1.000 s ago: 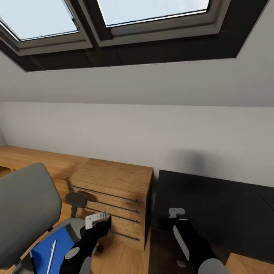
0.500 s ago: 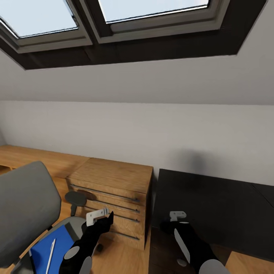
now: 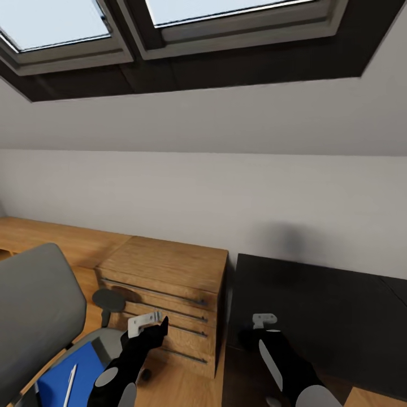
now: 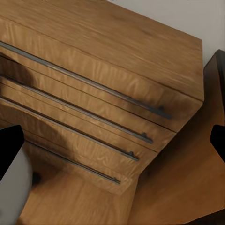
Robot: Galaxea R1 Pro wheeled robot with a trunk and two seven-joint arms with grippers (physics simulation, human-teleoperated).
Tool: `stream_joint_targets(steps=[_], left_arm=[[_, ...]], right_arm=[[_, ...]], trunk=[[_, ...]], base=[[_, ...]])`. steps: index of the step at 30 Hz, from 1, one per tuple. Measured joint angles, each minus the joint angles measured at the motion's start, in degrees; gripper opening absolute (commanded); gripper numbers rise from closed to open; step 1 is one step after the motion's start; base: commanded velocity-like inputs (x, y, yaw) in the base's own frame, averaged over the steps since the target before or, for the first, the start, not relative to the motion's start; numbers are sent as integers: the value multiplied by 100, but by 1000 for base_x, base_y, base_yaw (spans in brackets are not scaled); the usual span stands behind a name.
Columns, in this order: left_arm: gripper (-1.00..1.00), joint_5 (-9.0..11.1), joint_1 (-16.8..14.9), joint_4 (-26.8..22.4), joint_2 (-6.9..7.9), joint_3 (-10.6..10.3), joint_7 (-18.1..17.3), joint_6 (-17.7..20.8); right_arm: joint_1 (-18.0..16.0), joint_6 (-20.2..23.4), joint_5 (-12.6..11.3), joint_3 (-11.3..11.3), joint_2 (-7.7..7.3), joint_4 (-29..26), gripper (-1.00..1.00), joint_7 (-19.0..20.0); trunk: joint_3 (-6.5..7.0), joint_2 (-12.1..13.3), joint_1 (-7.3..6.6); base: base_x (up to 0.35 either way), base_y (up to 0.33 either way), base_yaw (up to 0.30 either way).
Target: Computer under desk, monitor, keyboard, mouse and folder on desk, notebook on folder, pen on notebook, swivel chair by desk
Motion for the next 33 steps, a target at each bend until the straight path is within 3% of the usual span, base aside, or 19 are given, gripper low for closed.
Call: stream_joint_targets(steps=[17, 18, 25, 33], left_arm=[[100, 0, 2, 11, 0, 0, 0, 1], [100, -2, 2, 11, 0, -3, 0, 0], [100, -2, 8, 11, 0, -8, 0, 0], [100, 0, 7, 16, 0, -9, 0, 0]], right_arm=[[0, -3, 5, 5, -4, -6, -100, 0], [0, -3, 6, 5, -3, -7, 100, 0], [3, -6, -16, 5, -6, -9, 100, -8], [0, -11, -17, 5, -2, -12, 100, -2]], trunk=[[0, 0, 1], [0, 0, 1], [0, 0, 1], [143, 320, -174]], base=[[7, 0, 0], [0, 0, 0], [0, 0, 0], [0, 0, 0]])
